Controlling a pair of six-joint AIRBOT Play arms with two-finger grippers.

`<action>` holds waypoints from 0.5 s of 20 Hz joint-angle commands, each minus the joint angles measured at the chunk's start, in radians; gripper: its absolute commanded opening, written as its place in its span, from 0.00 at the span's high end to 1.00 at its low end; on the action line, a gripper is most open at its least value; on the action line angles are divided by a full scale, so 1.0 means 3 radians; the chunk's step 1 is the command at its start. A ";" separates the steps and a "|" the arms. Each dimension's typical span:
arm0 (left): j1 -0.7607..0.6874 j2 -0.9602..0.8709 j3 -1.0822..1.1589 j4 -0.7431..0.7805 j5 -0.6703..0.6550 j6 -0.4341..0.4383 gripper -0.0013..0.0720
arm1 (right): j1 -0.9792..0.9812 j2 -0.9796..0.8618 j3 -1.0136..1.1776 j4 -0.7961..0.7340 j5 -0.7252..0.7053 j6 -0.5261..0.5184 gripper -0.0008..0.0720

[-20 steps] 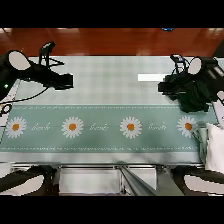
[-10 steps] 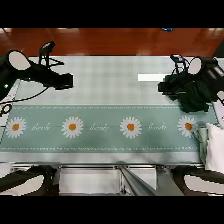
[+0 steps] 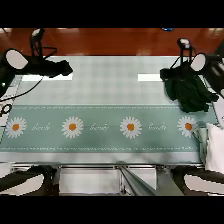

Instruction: Fold the shirts.

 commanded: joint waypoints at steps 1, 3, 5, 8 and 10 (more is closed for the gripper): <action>0.0333 0.0006 0.0238 0.0491 -0.0292 -0.0121 0.29 | -0.0281 0.0003 0.0453 -0.0524 -0.0089 0.0014 0.42; 0.0671 0.0036 0.0248 0.0519 -0.0649 -0.0175 0.29 | -0.0603 0.0001 0.0554 -0.0793 -0.0022 0.0057 0.42; 0.0858 0.0134 0.0023 0.0356 -0.0652 -0.0022 0.29 | -0.0933 -0.0121 0.0552 -0.0689 0.0116 0.0078 0.42; 0.0830 0.0477 -0.0600 -0.0004 -0.0251 0.0210 0.29 | -0.1259 -0.0519 0.0552 -0.0329 0.0317 -0.0074 0.42; 0.0750 0.0655 -0.0954 -0.0008 -0.0013 0.0210 0.29 | -0.1307 -0.0786 0.0552 0.0023 0.0348 -0.0217 0.42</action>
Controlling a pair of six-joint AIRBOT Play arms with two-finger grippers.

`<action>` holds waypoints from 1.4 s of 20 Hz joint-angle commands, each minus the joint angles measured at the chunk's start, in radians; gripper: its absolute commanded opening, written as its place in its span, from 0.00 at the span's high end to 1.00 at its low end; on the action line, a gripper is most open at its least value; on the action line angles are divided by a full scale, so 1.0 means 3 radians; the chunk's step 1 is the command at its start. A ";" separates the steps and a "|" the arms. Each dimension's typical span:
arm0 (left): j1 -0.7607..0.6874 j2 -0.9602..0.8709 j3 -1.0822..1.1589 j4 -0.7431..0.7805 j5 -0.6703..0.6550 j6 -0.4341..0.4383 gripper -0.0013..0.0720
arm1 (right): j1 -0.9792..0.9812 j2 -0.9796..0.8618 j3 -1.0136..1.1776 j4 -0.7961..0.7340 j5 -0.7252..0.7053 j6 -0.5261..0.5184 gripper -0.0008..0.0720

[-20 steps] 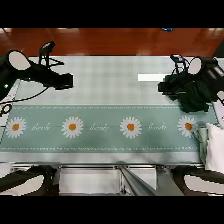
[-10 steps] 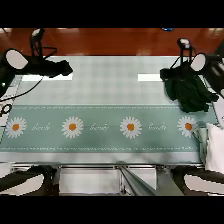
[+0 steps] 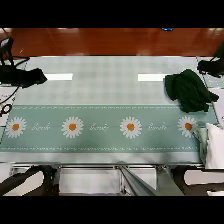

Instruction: Fold the shirts.

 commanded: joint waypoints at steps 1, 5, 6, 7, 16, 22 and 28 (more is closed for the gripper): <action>-0.0037 0.0267 -0.0544 -0.0144 0.0326 0.0099 0.29 | -0.0178 -0.0440 0.0025 0.0472 0.0127 -0.0220 0.42; -0.0093 0.0239 -0.0699 -0.0144 0.0399 0.0099 0.29 | -0.0050 -0.0825 0.0025 0.0562 0.0107 -0.0211 0.42; -0.0093 0.0234 -0.0699 -0.0144 0.0431 0.0098 0.29 | -0.0024 -0.0870 0.0025 0.0600 0.0108 -0.0212 0.50; -0.0093 0.0234 -0.0698 -0.0144 0.0465 0.0098 0.29 | -0.0017 -0.0882 0.0025 0.0649 0.0107 -0.0215 0.71; 0.0233 0.0576 -0.0230 -0.0006 0.0585 0.0184 0.29 | -0.0015 0.0254 0.0520 0.0806 0.0113 -0.0726 0.95; 0.0229 0.1354 -0.0234 -0.0203 0.0661 0.0184 0.29 | 0.0010 0.1288 0.0843 0.1357 0.0205 -0.1044 0.95; 0.0127 0.1784 -0.0362 -0.0919 -0.0056 -0.0041 0.29 | 0.0661 0.1751 0.1415 0.1545 0.0253 -0.1040 0.95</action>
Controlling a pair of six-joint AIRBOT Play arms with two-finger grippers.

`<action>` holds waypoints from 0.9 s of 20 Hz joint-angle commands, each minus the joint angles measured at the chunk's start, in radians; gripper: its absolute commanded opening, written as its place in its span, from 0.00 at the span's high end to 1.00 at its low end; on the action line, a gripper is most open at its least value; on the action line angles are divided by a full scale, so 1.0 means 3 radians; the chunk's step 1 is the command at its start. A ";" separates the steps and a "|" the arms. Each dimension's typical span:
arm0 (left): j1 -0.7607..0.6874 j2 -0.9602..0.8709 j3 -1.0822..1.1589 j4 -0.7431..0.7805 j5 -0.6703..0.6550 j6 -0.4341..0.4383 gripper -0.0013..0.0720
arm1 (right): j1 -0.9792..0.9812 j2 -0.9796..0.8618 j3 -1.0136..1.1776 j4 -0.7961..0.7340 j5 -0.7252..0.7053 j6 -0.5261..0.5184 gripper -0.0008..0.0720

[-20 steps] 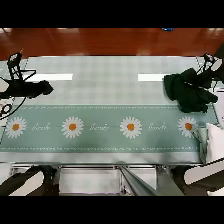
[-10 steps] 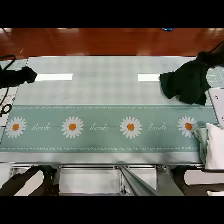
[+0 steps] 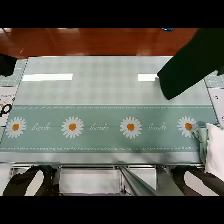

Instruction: Fold the shirts.

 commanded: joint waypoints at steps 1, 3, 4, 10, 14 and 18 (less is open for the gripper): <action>-0.0114 0.0203 -0.0085 -0.0581 -0.0524 -0.0028 0.29 | 0.0488 0.0217 0.0397 0.0161 0.0020 0.0031 0.95; -0.0220 0.0216 -0.0100 -0.0481 -0.0497 0.0029 0.29 | 0.0802 0.0217 0.0519 0.0163 0.0055 0.0090 0.95; -0.0212 0.0217 -0.0100 -0.0389 -0.0462 0.0029 0.29 | 0.0955 0.0211 0.0518 0.0161 0.0151 0.0140 0.95; 0.0347 0.0220 -0.0099 -0.0098 -0.0303 -0.0048 0.29 | 0.2090 -0.0287 0.0085 0.0160 0.1122 0.0356 0.95; 0.0394 0.0226 -0.0150 -0.0275 -0.0724 -0.0047 0.29 | 0.2884 -0.0899 -0.0544 0.0164 0.0422 0.0453 0.95; 0.0488 0.0177 -0.0257 0.0065 -0.0535 -0.0039 0.29 | 0.3211 -0.1713 -0.0608 0.0472 -0.0020 0.0589 0.95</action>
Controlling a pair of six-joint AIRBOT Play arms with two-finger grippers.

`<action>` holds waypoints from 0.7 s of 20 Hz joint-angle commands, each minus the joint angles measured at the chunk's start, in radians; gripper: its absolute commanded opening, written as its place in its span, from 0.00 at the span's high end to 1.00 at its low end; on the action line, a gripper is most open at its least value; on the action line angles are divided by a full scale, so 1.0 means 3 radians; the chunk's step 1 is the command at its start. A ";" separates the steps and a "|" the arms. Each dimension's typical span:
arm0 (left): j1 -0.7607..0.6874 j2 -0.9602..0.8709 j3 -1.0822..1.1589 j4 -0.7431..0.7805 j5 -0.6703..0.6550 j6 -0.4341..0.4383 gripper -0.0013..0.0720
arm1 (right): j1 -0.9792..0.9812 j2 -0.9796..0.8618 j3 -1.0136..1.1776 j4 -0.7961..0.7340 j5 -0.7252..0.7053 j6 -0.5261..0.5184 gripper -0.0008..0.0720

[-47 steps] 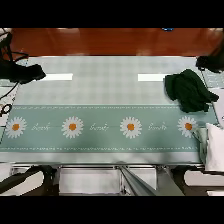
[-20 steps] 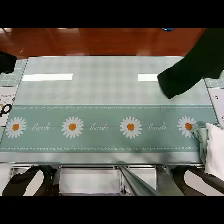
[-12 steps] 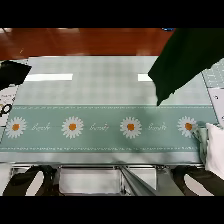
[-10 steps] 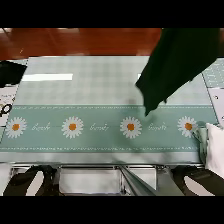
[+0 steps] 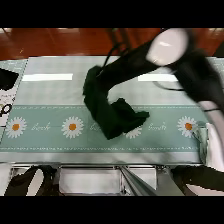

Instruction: Fold the shirts.

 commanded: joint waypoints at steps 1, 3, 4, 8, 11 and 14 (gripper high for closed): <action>0.0109 -0.0045 -0.0099 0.0122 -0.0053 -0.0031 0.29 | 0.0294 -0.0651 -0.0117 0.0464 -0.0445 0.0103 0.91; 0.0103 -0.0061 -0.0221 -0.0146 -0.0159 -0.0037 0.29 | 0.0252 -0.0825 -0.0117 0.0799 -0.0559 0.0010 0.43; 0.0089 -0.0067 -0.0303 -0.0315 -0.0203 -0.0029 0.29 | 0.0159 -0.0825 -0.0116 0.0809 -0.0520 -0.0006 0.43; -0.0139 -0.0070 -0.0613 -0.0365 -0.0596 0.0277 0.29 | -0.0750 -0.0360 -0.0125 0.0448 0.0383 0.0022 0.43; -0.0282 -0.0071 -0.1094 -0.0455 -0.0991 0.0099 0.29 | -0.1589 0.0388 -0.0649 -0.0155 0.0497 0.0181 0.43; -0.0521 -0.0071 -0.1720 -0.1091 -0.1066 0.0286 0.29 | -0.2396 0.1325 -0.2023 0.0014 0.0085 0.0178 0.43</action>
